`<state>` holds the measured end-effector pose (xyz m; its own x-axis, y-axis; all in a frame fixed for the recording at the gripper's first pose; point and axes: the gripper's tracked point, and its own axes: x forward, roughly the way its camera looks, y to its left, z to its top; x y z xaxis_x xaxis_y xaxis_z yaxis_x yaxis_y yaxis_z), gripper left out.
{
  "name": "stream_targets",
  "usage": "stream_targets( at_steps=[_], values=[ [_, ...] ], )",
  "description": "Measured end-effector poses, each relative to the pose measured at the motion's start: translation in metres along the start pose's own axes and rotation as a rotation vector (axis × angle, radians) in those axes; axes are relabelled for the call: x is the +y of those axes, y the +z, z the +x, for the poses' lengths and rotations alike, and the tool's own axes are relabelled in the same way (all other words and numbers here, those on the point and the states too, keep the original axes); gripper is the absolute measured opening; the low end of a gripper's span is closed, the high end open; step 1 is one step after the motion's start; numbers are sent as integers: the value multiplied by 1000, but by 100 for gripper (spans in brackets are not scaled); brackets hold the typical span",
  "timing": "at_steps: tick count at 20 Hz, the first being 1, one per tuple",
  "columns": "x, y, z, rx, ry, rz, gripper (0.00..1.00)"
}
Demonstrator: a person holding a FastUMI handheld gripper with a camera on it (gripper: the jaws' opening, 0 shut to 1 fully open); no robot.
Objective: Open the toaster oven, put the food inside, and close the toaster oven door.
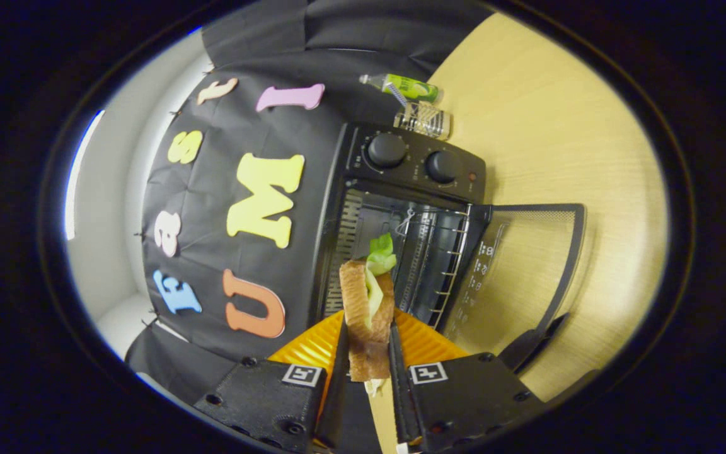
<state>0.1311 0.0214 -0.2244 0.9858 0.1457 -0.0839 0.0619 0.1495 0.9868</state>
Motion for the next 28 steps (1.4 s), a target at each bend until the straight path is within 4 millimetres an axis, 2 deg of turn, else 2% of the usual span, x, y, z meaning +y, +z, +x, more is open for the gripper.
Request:
stream_targets(
  at_steps=[2,5,7,11,17,19,21,23,24,27,28],
  values=[
    [-3,-2,0,-5,-51,2,37],
    [-1,-21,4,51,-55,61,38],
    [4,-20,14,69,-48,69,38],
    [-8,-19,25,71,-98,-55,38],
    [-26,-25,32,114,-137,-363,38],
    [-23,-35,35,173,-151,-487,44],
    [-24,-38,33,182,-181,-686,56],
    [-26,-40,36,185,-201,-966,70],
    [-21,-45,36,193,-198,-1066,78],
    [-31,-48,31,212,-264,-1234,100],
    [-32,-49,30,226,-293,-1260,100]
  ],
)
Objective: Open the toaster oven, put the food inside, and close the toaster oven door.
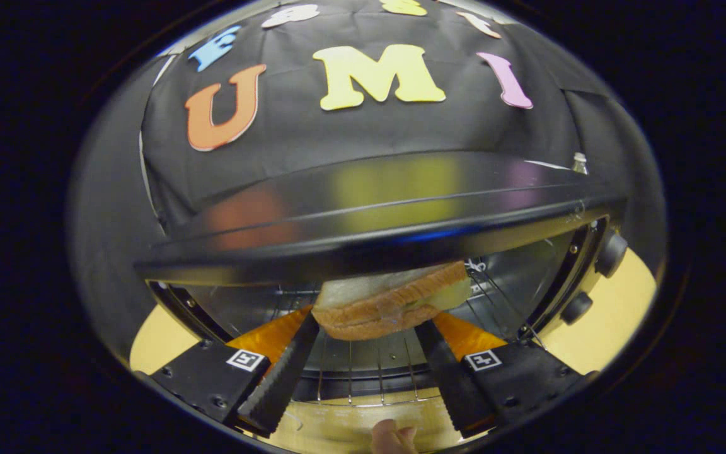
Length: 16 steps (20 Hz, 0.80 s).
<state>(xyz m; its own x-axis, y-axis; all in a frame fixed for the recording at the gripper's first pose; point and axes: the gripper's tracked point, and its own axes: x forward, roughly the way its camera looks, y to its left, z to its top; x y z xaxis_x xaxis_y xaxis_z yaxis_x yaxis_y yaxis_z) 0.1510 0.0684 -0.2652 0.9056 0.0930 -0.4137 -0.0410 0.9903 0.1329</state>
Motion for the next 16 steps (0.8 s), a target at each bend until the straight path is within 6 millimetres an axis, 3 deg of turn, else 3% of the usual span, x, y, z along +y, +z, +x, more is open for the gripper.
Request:
stream_targets(
  at_steps=[4,7,13,16],
  values=[
    [3,-16,2,90,5,-56,100],
    [2,-25,-9,149,-18,-106,100],
    [1,-51,-48,312,-21,-110,100],
    [-4,-56,-72,284,3,-81,100]
  ],
)
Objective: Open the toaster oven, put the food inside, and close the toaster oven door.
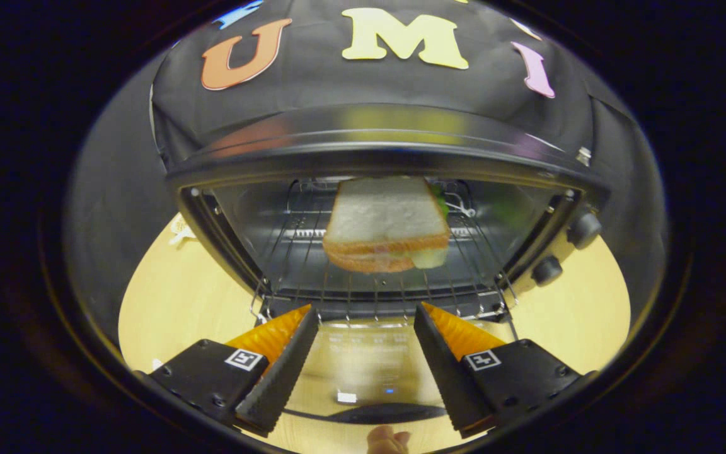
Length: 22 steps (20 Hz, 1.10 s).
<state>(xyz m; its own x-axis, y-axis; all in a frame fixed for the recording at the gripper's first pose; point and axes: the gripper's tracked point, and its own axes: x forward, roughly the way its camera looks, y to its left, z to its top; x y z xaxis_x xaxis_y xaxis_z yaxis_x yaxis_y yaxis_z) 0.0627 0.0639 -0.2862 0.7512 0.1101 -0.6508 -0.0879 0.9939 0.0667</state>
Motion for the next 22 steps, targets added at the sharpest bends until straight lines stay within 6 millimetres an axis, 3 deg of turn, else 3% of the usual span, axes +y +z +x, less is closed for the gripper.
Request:
stream_targets(
  at_steps=[2,6,10,16,22],
  values=[
    [7,-13,-17,-14,48,27,99],
    [-5,-26,-54,-138,-13,-70,100],
    [-4,-62,-74,-201,-33,-99,100],
    [-15,-99,-74,-204,-76,-81,100],
    [-21,-123,-44,-154,-82,-28,100]
  ],
)
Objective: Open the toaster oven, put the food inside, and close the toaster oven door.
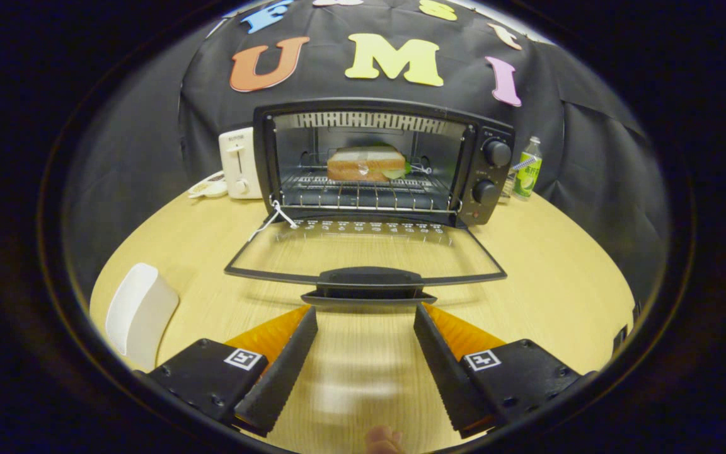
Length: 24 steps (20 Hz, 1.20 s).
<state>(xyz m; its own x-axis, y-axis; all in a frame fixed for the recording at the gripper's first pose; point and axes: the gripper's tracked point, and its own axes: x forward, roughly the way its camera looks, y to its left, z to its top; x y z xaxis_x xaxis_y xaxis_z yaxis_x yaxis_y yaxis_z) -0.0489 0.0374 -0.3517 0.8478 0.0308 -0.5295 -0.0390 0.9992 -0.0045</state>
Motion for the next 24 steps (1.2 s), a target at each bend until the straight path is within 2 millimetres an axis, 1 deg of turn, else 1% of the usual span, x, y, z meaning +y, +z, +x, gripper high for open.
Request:
stream_targets(
  at_steps=[1,3,4,8,12,15,20,24],
  values=[
    [0,-5,0,13,6,16,100],
    [-2,7,4,-14,10,21,100],
    [-1,4,3,-6,10,17,100],
    [-1,5,5,-9,9,20,100],
    [1,12,0,-67,-3,9,100],
    [1,21,-6,-138,0,6,100],
    [3,33,-7,-203,7,9,100],
    [1,56,-17,-286,-2,-38,100]
  ],
)
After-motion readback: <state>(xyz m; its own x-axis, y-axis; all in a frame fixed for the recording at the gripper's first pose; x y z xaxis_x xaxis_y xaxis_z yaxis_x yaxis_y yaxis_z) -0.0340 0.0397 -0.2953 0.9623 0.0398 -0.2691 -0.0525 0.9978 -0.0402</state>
